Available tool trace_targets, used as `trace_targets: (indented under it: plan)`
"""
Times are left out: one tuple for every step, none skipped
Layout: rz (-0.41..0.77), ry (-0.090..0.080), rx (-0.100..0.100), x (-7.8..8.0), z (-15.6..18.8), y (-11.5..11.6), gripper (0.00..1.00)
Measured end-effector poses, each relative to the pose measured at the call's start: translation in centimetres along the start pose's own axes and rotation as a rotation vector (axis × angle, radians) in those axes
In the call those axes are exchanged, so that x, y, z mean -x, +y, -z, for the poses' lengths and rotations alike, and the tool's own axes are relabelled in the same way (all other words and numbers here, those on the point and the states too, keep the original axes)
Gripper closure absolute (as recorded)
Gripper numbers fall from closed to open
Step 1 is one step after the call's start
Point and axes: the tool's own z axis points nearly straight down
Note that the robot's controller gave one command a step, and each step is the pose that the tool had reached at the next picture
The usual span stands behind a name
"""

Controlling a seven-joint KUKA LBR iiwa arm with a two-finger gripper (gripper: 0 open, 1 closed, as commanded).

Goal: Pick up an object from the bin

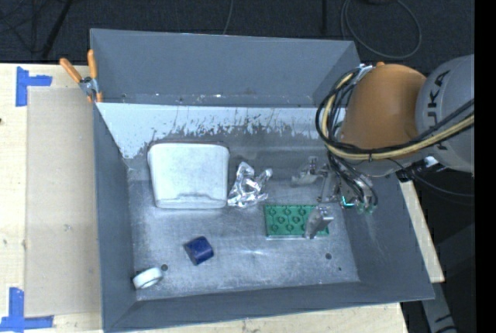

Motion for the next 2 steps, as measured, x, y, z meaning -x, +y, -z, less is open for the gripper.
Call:
trace_targets:
  plan:
    - [-0.033,-0.017,0.002,0.94,-7.96,-1.79,0.00]
    - [-0.031,-0.011,0.001,1.04,-7.70,-1.76,0.00]
